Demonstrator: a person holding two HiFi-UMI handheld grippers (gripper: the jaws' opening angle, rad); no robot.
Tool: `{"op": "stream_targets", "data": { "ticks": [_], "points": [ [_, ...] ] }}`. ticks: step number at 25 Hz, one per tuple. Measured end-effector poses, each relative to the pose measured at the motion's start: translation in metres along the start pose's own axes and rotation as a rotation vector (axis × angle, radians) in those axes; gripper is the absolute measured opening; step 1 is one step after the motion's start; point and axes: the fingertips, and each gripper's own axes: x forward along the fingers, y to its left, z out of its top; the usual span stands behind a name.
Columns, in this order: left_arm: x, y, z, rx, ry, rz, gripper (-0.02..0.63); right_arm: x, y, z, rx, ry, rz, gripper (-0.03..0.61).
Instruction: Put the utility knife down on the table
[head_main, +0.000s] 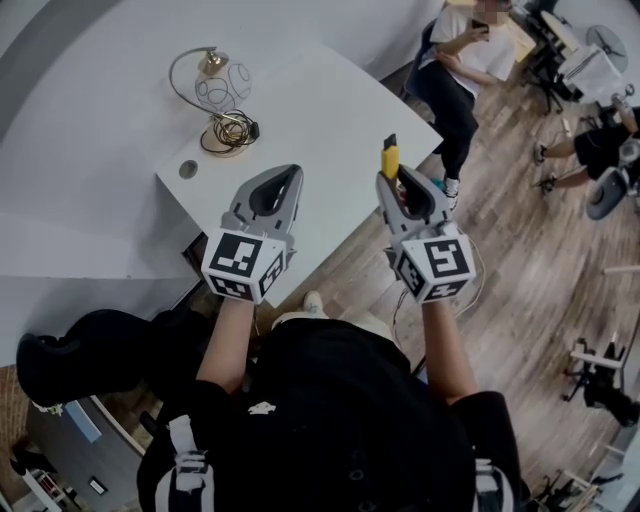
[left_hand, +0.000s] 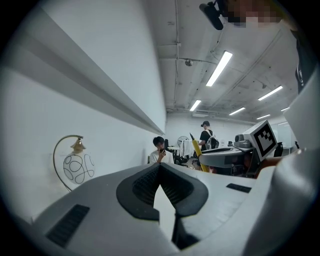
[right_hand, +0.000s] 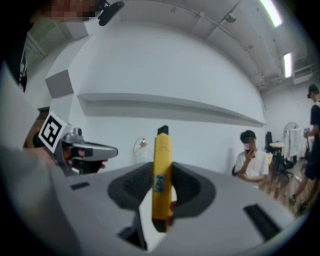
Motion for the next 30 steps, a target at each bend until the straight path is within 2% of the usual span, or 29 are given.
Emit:
{"op": "stream_targets", "data": {
  "ticks": [8,17,23,30],
  "points": [
    [0.018,0.027,-0.012,-0.029,0.013,0.014,0.018,0.036,-0.003,-0.007,-0.001,0.036,0.017,0.135],
    [0.023,0.034,-0.023,-0.05,0.017,0.107,0.018,0.042,-0.013,-0.026,0.017,0.068,0.059,0.135],
    [0.039,0.048,-0.025,-0.05,-0.009,0.197,0.018,0.065,-0.026,-0.039,0.001,0.1,0.129,0.135],
    [0.06,0.047,-0.042,-0.057,0.048,0.256,0.019,0.093,-0.037,-0.05,-0.034,0.142,0.248,0.135]
  ]
}}
